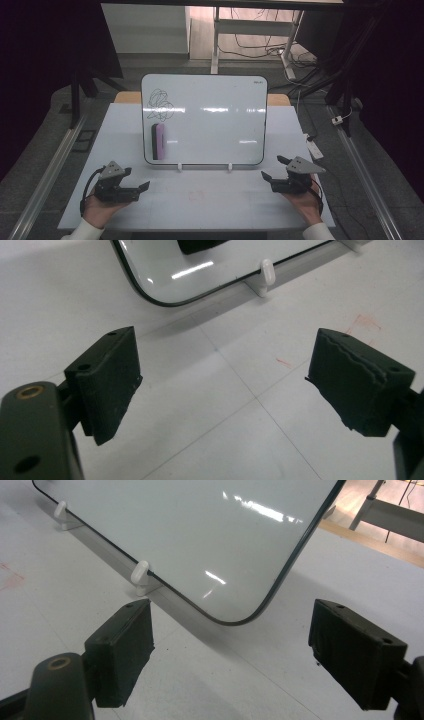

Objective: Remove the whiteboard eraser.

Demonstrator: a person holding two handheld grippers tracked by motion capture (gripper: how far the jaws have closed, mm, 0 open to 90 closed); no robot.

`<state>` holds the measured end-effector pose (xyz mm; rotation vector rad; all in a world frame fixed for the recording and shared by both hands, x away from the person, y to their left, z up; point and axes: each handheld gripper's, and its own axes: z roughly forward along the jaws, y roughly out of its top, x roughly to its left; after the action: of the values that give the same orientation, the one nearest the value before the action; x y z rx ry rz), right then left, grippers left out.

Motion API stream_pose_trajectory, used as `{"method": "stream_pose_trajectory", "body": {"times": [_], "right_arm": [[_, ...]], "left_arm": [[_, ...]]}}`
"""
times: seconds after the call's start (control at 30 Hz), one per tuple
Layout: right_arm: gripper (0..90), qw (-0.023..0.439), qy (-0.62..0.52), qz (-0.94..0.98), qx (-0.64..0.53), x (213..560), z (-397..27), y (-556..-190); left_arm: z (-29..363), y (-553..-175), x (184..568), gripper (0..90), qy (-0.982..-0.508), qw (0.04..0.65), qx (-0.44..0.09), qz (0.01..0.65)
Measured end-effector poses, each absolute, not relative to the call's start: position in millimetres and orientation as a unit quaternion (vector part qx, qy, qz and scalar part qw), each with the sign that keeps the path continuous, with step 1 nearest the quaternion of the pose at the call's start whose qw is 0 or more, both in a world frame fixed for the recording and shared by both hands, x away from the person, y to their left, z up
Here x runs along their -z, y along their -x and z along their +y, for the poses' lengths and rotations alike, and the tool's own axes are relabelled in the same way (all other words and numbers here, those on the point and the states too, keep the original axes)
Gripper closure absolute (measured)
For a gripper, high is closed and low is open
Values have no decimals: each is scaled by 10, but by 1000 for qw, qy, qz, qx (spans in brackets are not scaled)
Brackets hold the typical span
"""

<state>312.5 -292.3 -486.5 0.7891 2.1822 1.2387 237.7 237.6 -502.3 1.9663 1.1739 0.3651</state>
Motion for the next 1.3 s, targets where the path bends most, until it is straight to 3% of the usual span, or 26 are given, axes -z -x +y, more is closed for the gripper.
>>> {"method": "stream_pose_trajectory", "body": {"times": [0.73,1.3], "right_arm": [[206,258,-281,805,-454,4891,-2845,-3130],[215,261,-281,806,-451,4893,-2787,-3119]], "left_arm": [[2440,-2321,5026,146,-770,401,-145,475],[2289,-2418,4735,174,-762,411,-175,469]]}}
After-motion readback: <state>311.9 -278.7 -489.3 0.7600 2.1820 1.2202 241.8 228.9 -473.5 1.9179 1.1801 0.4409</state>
